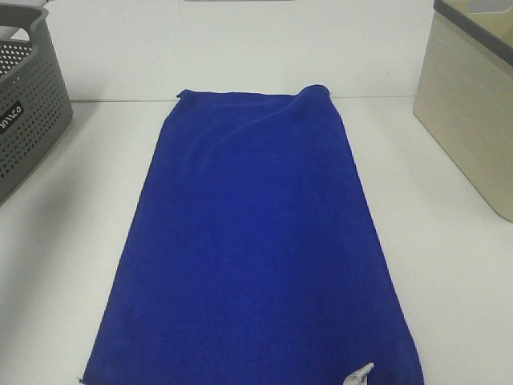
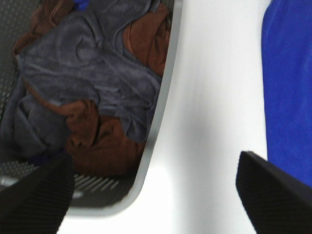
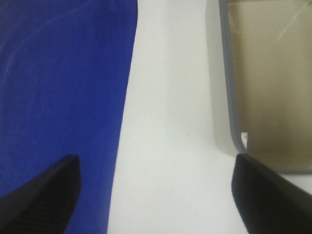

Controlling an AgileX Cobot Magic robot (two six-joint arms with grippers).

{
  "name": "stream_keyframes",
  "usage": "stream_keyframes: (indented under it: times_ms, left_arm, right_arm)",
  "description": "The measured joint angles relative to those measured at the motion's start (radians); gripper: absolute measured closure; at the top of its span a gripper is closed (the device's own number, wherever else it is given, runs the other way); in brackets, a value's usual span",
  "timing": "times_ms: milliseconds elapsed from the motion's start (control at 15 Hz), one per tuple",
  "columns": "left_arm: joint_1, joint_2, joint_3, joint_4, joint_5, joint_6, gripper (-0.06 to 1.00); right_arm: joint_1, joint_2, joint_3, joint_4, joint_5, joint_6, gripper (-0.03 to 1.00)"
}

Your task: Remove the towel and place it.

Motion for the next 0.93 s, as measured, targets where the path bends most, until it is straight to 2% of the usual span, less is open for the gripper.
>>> stream_keyframes:
  times_ms: [200, 267, 467, 733, 933]
  left_arm:
    - [0.0, -0.314, 0.296, 0.051, -0.045, -0.033, 0.1]
    - [0.0, -0.498, 0.474, 0.06, -0.143, -0.039, 0.1]
    - [0.0, -0.713, 0.722, 0.131, -0.238, -0.039, 0.1]
    - [0.0, -0.967, 0.961, 0.155, -0.267, -0.039, 0.1]
    - [0.0, -1.196, 1.097, 0.155, -0.269, -0.039, 0.1]
  right_arm:
    - [0.0, -0.299, 0.29, -0.003, 0.001, 0.0, 0.15]
    - [0.0, -0.483, 0.452, -0.003, 0.001, 0.0, 0.15]
    - [0.0, -0.728, 0.665, 0.001, 0.003, -0.003, 0.15]
    - [0.0, -0.932, 0.837, 0.001, 0.0, -0.075, 0.15]
    - [0.0, -1.088, 0.95, 0.001, -0.044, -0.096, 0.15]
